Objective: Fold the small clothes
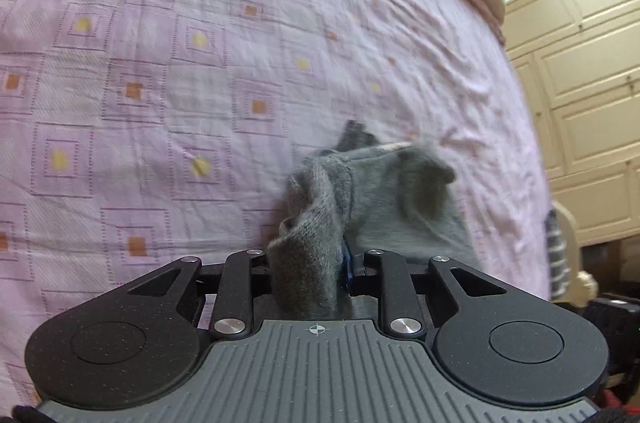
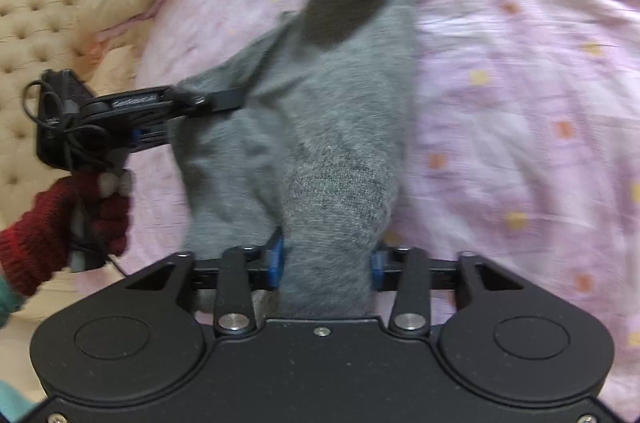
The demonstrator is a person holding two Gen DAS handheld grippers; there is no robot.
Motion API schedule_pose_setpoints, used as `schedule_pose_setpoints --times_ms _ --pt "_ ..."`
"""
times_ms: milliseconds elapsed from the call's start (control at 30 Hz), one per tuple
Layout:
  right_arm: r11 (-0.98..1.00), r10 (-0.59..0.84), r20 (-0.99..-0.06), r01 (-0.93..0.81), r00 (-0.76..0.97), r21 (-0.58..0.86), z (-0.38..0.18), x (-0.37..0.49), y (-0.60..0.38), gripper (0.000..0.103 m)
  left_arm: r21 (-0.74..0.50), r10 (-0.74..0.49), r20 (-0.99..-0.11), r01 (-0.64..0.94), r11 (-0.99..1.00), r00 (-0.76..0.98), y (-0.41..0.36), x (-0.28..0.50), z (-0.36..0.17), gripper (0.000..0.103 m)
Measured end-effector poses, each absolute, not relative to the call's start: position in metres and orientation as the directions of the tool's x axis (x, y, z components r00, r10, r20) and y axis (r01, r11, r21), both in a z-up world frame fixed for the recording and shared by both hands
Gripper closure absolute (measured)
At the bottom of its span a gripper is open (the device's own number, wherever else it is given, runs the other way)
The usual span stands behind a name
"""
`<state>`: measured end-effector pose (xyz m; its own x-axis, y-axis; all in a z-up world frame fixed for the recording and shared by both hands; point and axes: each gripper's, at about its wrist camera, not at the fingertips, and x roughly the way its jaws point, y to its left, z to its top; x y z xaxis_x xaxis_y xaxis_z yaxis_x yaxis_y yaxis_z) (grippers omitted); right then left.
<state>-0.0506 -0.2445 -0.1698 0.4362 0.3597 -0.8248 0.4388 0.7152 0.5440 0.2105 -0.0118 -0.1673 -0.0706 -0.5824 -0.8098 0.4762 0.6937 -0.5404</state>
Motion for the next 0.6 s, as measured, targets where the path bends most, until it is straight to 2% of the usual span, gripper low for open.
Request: schedule_pose_setpoints --times_ms 33,67,100,167,233,300,367,467,533,567,600 --pt "0.735 0.328 -0.842 0.444 0.429 0.513 -0.17 -0.052 -0.245 0.043 -0.506 -0.56 -0.827 0.49 0.71 -0.043 -0.012 0.212 -0.17 0.074" --pt "0.755 0.297 -0.855 0.444 0.425 0.483 -0.169 -0.053 -0.243 0.034 -0.475 -0.54 -0.841 0.5 0.724 -0.016 -0.012 0.214 -0.172 0.065" --pt "0.767 0.276 -0.859 0.44 0.431 0.468 -0.168 -0.055 -0.244 0.028 -0.457 -0.532 -0.846 0.507 0.731 0.005 -0.011 0.216 -0.174 0.063" --pt "0.774 0.258 -0.852 0.43 0.456 0.465 -0.163 -0.058 -0.244 0.025 -0.425 -0.522 -0.852 0.517 0.743 0.049 -0.007 0.22 -0.169 0.063" --pt "0.785 0.239 -0.847 0.42 0.475 0.456 -0.158 -0.065 -0.246 0.019 -0.34 -0.466 -0.877 0.536 0.772 0.116 -0.005 0.221 -0.162 0.062" --pt "0.804 0.22 -0.843 0.398 0.492 0.442 -0.152 -0.072 -0.245 0.009 -0.292 -0.435 -0.887 0.538 0.79 0.157 -0.001 0.219 -0.152 0.062" --pt "0.82 0.206 -0.838 0.378 0.505 0.43 -0.146 -0.073 -0.246 0.008 -0.268 -0.433 -0.879 0.546 0.794 0.198 0.006 0.212 -0.137 0.062" --pt "0.841 0.189 -0.84 0.357 0.509 0.405 -0.14 -0.068 -0.244 0.001 -0.207 -0.436 -0.86 0.601 0.772 0.264 0.009 0.185 -0.113 0.054" --pt "0.856 0.179 -0.84 0.34 0.512 0.39 -0.139 -0.064 -0.244 0.001 -0.194 -0.456 -0.844 0.634 0.749 0.281 0.009 0.164 -0.1 0.053" --pt "0.863 0.174 -0.842 0.333 0.511 0.381 -0.138 -0.064 -0.244 0.001 -0.198 -0.471 -0.836 0.648 0.736 0.281 0.008 0.152 -0.095 0.05" --pt "0.87 0.168 -0.844 0.326 0.509 0.37 -0.138 -0.064 -0.244 0.001 -0.202 -0.484 -0.829 0.659 0.724 0.278 0.007 0.14 -0.092 0.042"
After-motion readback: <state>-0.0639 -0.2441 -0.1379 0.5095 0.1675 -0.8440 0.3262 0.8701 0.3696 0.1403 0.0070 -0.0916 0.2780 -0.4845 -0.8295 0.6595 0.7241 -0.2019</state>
